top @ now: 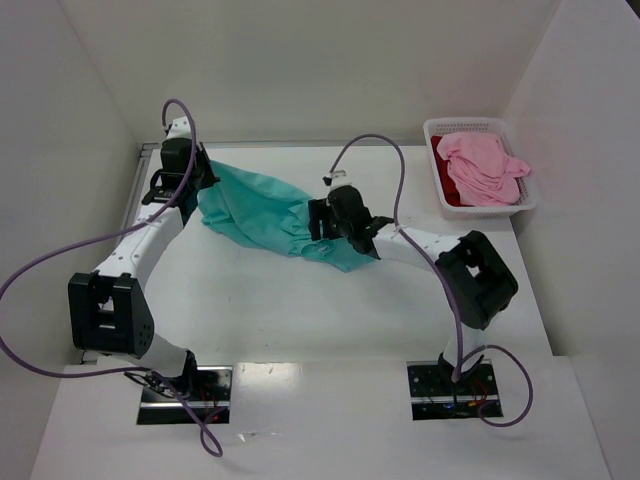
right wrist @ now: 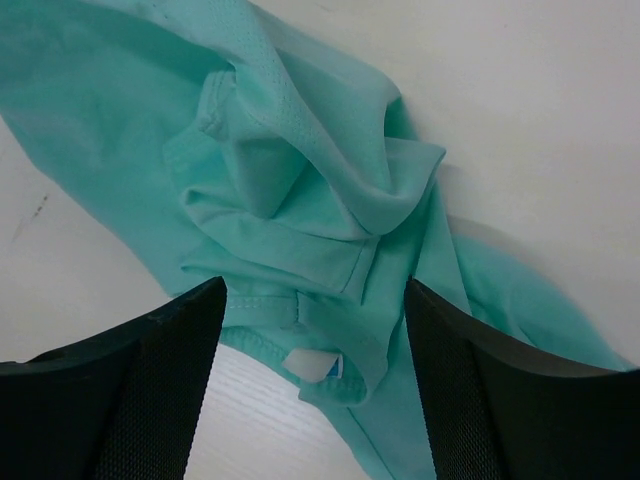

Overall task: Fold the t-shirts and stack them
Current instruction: Flatten out the tshirt

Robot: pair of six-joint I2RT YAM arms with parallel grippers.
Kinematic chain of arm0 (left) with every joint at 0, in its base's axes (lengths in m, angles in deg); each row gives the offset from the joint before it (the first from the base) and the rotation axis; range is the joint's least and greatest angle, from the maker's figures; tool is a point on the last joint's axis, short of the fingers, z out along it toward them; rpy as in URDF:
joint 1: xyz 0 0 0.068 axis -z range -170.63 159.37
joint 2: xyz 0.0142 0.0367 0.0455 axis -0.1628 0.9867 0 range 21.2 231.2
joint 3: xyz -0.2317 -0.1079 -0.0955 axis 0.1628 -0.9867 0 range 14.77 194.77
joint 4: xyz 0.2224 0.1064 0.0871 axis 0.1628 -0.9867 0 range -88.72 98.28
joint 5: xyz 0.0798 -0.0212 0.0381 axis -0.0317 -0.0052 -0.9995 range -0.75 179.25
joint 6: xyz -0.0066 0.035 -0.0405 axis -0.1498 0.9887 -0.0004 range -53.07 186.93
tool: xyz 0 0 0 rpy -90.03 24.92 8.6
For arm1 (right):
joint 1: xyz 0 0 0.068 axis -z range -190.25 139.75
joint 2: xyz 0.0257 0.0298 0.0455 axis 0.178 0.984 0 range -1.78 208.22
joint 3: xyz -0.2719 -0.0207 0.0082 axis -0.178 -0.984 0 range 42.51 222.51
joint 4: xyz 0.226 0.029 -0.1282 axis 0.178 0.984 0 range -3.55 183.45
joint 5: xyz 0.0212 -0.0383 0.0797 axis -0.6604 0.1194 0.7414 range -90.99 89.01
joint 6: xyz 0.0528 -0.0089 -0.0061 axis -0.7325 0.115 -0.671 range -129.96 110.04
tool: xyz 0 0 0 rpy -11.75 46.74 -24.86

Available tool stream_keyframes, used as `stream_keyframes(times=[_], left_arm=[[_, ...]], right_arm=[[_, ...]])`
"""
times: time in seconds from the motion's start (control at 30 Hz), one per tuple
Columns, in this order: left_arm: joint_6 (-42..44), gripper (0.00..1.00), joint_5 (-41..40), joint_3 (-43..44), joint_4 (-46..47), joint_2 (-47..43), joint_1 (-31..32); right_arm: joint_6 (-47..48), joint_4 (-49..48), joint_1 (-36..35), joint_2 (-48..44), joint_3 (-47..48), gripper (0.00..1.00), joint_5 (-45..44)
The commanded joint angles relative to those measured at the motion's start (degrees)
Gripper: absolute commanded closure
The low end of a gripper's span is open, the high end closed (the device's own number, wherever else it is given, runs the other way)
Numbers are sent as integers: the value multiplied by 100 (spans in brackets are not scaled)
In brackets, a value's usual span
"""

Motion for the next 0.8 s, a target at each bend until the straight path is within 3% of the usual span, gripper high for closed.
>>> stream_keyframes(times=[0.0,0.57,0.7,0.77], left_arm=[[-30,100,104,214,292,60,-34],[-30,100,156,161,345,60,-34],[-30,100,156,161,345,60,-34],[-30,100,156,161,345,7,-34]], right_arm=[[130,20,40,299,448,23,59],[130,135,40,1012,801,33,252],[183,135,40,1126,915,47,252],[183,188,40,1188,977,64,252]])
